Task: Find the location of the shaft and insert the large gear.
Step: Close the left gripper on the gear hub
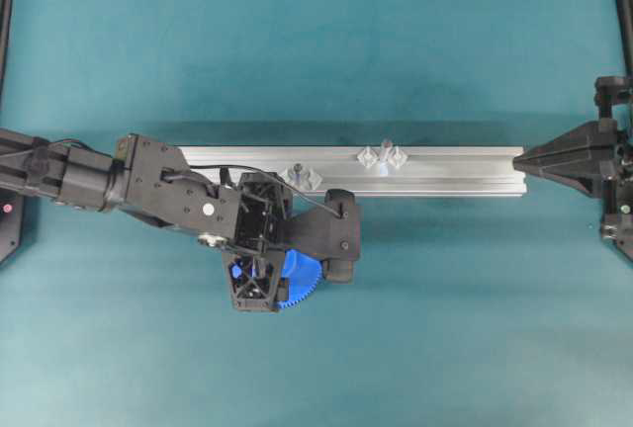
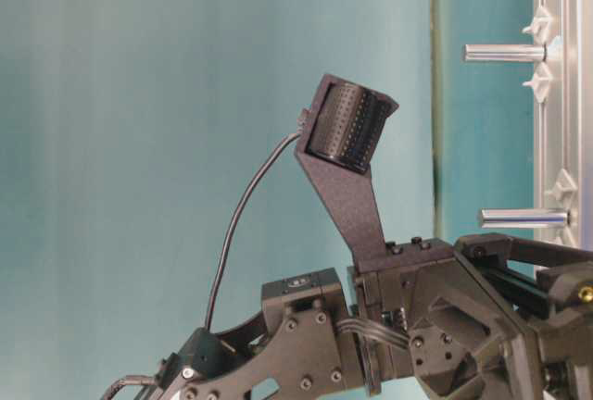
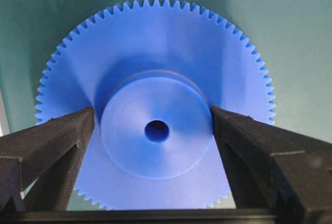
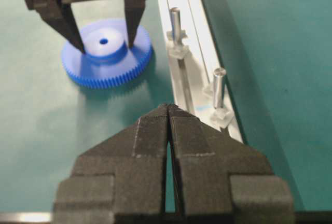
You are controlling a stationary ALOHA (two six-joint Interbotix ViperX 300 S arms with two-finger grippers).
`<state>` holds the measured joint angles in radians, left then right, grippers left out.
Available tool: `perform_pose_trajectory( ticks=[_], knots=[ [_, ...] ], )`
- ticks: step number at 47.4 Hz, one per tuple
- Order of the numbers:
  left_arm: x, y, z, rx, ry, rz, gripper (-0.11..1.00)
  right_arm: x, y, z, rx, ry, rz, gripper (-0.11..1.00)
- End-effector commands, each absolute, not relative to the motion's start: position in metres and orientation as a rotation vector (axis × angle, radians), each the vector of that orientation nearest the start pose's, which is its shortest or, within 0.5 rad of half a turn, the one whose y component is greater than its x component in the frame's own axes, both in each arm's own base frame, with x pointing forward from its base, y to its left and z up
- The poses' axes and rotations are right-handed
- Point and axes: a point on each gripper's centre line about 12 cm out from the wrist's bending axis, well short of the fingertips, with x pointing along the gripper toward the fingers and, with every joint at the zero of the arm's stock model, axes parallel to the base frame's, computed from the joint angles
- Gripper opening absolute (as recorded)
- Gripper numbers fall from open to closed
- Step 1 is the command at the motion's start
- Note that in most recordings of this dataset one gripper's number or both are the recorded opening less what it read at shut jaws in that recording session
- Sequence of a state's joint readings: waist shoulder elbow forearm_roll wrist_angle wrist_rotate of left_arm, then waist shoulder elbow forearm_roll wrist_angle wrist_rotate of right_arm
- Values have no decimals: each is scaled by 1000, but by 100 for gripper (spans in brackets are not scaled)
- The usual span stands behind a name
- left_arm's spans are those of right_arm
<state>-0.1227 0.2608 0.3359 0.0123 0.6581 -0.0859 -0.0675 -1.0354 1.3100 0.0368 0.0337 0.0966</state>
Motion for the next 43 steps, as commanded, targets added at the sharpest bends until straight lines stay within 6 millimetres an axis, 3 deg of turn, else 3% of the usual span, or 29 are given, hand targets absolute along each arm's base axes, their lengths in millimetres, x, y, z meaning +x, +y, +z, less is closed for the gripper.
perform_pose_trajectory(
  ticks=[1,19,24,29,43],
  knots=[
    [419,-51,124,16,1244,-53,93,175,-12,219,156,290,-89,-1],
    [416,-51,122,7,1261,-44,92,175,-12,219,156,291,-88,-1],
    [414,-51,121,-5,1280,-33,85,175,-12,219,157,292,-89,-1],
    [410,-50,120,-19,1311,-17,70,175,-12,219,157,290,-89,-1],
    [409,-51,122,-22,1311,-15,70,176,-12,219,156,289,-89,-1]
  ],
)
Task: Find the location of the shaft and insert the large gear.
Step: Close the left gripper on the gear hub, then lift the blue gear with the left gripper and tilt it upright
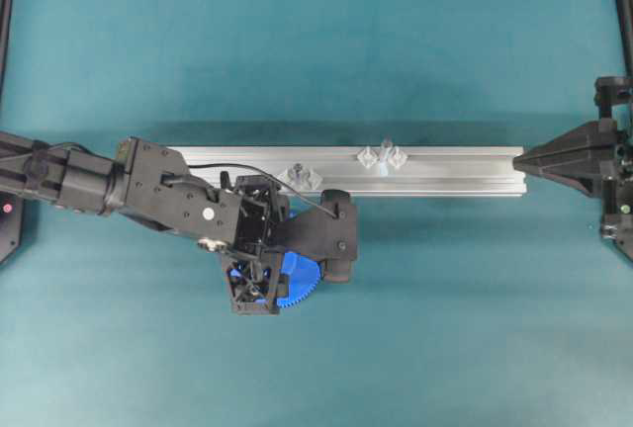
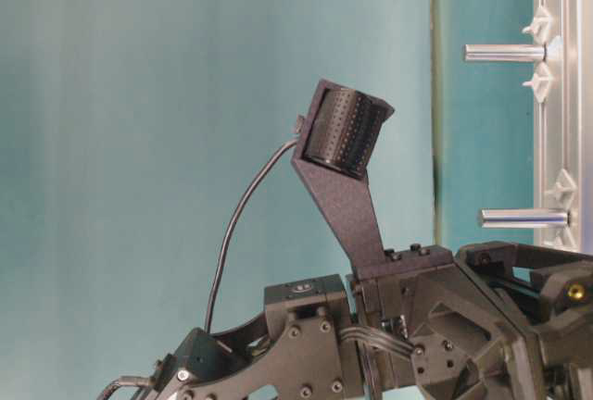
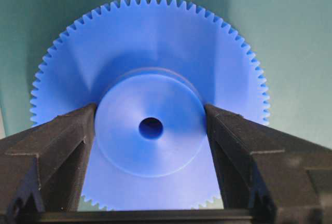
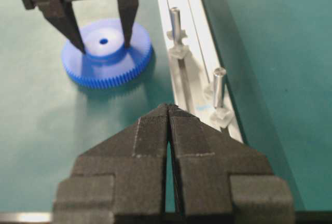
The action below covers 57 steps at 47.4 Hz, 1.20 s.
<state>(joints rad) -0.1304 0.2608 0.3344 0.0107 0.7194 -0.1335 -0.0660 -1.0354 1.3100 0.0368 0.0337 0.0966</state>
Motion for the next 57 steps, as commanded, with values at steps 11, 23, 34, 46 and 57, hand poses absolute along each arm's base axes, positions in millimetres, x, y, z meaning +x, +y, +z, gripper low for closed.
perform_pose_trajectory(
  ticks=[11,23,34,46,57],
  knots=[
    [410,-50,123,-19,1309,-17,70,176,-12,219,156,289,-89,-1],
    [410,-50,123,-15,1308,-20,70,175,-12,218,156,292,-88,-1],
    [410,-50,123,-8,1306,-21,70,175,-12,218,157,292,-89,-1],
    [413,-50,140,-9,1264,-26,70,175,-12,219,155,284,-89,-1],
    [411,-50,156,8,1264,-37,70,175,-12,221,156,274,-88,-1]
  ],
)
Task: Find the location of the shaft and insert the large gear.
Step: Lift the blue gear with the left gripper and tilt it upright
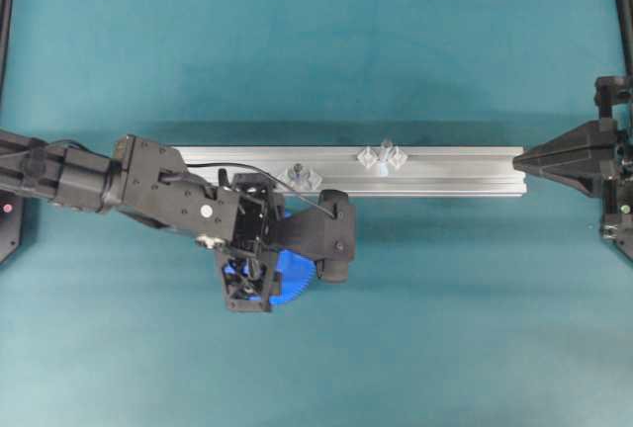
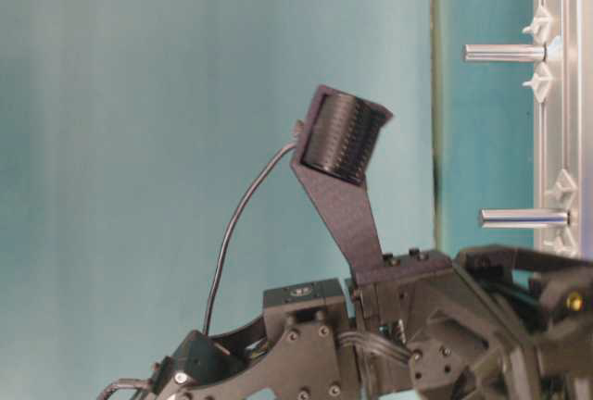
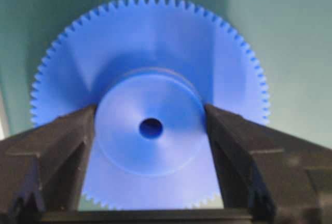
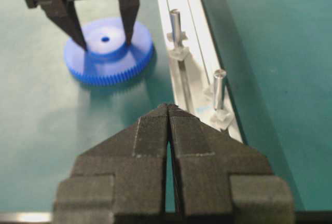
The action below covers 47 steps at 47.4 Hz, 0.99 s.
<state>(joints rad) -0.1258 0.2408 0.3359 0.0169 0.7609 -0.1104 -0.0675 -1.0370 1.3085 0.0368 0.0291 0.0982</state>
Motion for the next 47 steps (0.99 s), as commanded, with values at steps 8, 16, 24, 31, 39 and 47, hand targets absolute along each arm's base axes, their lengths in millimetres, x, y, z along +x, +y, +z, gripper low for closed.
perform_pose_trajectory(
  ticks=[8,16,24,31,39,47],
  knots=[
    [412,-47,175,5,1256,-33,70,174,-12,224,156,266,-86,-1],
    [414,-45,191,1,1247,-28,70,173,-12,225,156,258,-87,-1],
    [413,-40,211,-4,1230,-21,70,173,-12,225,156,257,-87,-1],
    [414,-36,228,4,1218,-23,70,173,-12,225,156,258,-87,-1],
    [416,-31,246,15,1216,-24,70,173,-12,225,156,257,-87,-1],
    [421,-27,262,28,1202,-29,70,173,-12,226,155,255,-87,-1]
  ],
)
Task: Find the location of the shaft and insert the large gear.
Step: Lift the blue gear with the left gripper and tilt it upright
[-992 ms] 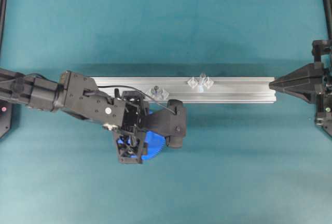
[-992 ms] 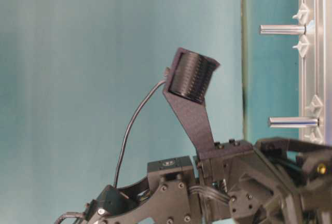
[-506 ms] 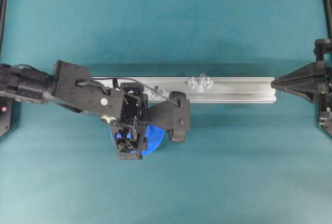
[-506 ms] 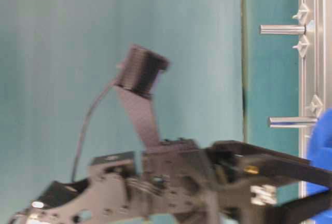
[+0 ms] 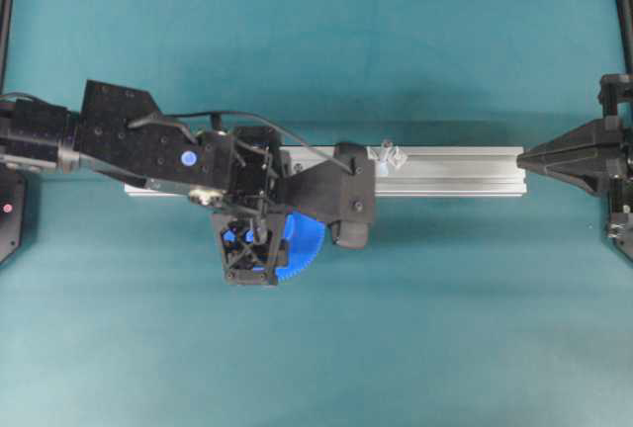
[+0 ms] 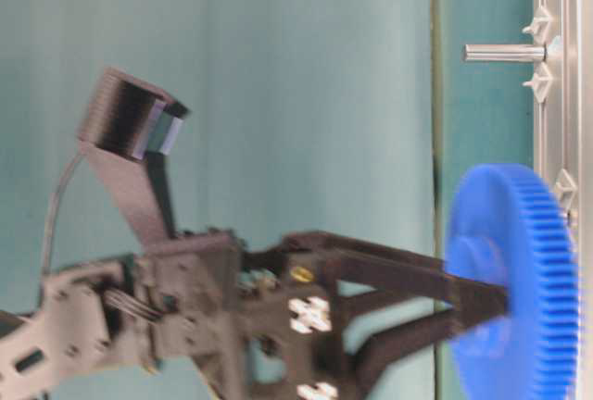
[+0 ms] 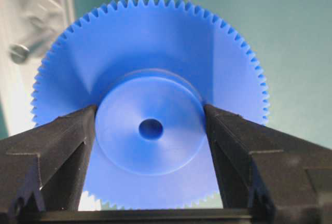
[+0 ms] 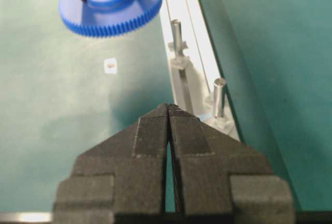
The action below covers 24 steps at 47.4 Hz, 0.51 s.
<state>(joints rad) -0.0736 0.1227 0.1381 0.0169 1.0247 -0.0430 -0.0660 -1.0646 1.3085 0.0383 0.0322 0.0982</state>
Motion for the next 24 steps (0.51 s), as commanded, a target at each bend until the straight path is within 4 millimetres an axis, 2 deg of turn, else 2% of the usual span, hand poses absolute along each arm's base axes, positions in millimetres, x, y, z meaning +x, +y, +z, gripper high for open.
perform_pose_trajectory(
  ticks=[1,14,24],
  knots=[
    [421,-27,263,30,1202,-30,70,173,-12,225,156,258,-87,-1],
    [428,-18,290,64,1171,-43,70,173,-12,226,154,257,-87,-1],
    [433,-12,302,72,1151,-41,70,173,-12,226,154,255,-87,-1]
  ],
)
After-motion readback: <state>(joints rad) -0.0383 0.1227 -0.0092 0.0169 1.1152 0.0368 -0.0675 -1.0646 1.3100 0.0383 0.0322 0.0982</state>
